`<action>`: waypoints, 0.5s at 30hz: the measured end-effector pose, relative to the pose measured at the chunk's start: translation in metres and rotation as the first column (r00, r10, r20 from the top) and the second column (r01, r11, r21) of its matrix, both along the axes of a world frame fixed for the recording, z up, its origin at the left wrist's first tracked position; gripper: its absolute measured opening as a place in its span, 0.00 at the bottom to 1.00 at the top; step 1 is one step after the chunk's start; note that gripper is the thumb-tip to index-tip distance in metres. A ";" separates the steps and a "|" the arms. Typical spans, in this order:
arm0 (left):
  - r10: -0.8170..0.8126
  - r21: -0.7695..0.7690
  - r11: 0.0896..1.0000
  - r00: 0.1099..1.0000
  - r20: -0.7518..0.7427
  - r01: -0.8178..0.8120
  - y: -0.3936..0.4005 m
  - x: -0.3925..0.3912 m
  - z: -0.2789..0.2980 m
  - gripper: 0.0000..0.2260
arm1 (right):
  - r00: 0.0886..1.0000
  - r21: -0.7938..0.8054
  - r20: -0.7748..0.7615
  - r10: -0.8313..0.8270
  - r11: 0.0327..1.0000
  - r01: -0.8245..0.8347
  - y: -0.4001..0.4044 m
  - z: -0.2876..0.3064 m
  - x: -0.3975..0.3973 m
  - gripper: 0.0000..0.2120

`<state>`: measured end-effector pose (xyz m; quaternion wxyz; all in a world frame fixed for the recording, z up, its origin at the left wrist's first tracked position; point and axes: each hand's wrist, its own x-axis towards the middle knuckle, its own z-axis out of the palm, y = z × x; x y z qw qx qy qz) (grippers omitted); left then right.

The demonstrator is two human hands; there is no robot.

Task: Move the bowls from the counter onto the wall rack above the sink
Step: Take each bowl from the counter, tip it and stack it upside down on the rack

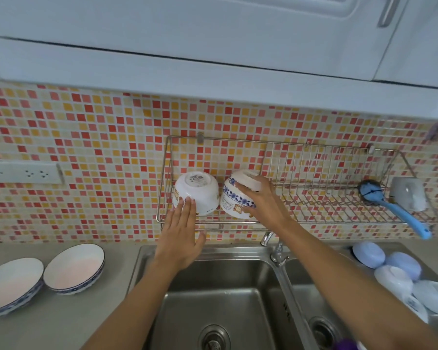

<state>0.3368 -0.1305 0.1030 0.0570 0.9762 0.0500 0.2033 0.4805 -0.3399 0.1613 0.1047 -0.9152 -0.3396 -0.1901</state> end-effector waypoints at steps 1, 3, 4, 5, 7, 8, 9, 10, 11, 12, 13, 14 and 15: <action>0.000 0.000 1.000 1.000 0.002 0.000 0.000 0.000 0.000 0.33 | 1.000 -0.026 -0.016 0.003 1.000 -0.004 0.001 0.001 0.001 0.34; -0.002 0.002 1.000 1.000 0.006 0.002 0.000 0.000 0.000 0.33 | 0.999 -0.082 -0.037 0.009 0.997 -0.012 0.002 0.004 0.003 0.34; -0.004 0.001 1.000 1.000 0.009 0.004 -0.001 0.000 0.000 0.33 | 0.999 -0.101 -0.041 0.008 0.995 -0.012 0.003 0.005 0.003 0.34; -0.003 0.001 1.000 1.000 0.009 0.003 0.000 0.000 -0.001 0.33 | 0.999 -0.114 -0.048 0.003 0.993 -0.009 0.003 0.006 0.002 0.34; -0.002 0.005 1.000 1.000 0.002 0.002 0.001 0.000 -0.001 0.34 | 0.998 -0.127 -0.058 -0.009 0.992 0.002 0.003 0.007 0.002 0.36; -0.002 0.010 1.000 1.000 -0.003 0.002 0.001 0.000 -0.001 0.34 | 0.998 -0.129 -0.064 -0.013 0.992 0.005 0.003 0.007 0.002 0.36; -0.002 0.016 1.000 1.000 -0.009 0.002 0.001 0.000 -0.001 0.34 | 0.997 -0.130 -0.072 -0.016 0.992 0.007 0.002 0.007 0.003 0.37; -0.003 0.021 1.000 1.000 -0.013 0.003 0.001 0.000 0.000 0.34 | 0.996 -0.129 -0.082 -0.020 0.992 0.009 0.002 0.007 0.003 0.38; -0.001 0.025 1.000 1.000 -0.017 0.002 0.001 -0.001 0.000 0.34 | 0.995 -0.127 -0.099 -0.029 0.992 0.016 0.002 0.007 0.004 0.39; 0.000 0.028 1.000 1.000 -0.021 0.000 0.001 -0.001 0.001 0.35 | 0.992 -0.122 -0.121 -0.040 0.992 0.025 0.003 0.008 0.004 0.42; 0.001 0.030 1.000 1.000 -0.024 -0.001 0.001 -0.001 0.001 0.35 | 0.987 -0.106 -0.154 -0.056 0.994 0.040 0.004 0.007 0.005 0.45; 0.002 0.028 1.000 1.000 -0.026 -0.001 0.000 -0.001 0.001 0.35 | 0.978 -0.075 -0.196 -0.074 0.995 0.060 0.004 0.007 0.006 0.48; 0.002 0.025 1.000 1.000 -0.026 -0.002 0.000 -0.001 0.002 0.35 | 0.967 -0.040 -0.238 -0.090 0.996 0.083 0.004 0.006 0.007 0.50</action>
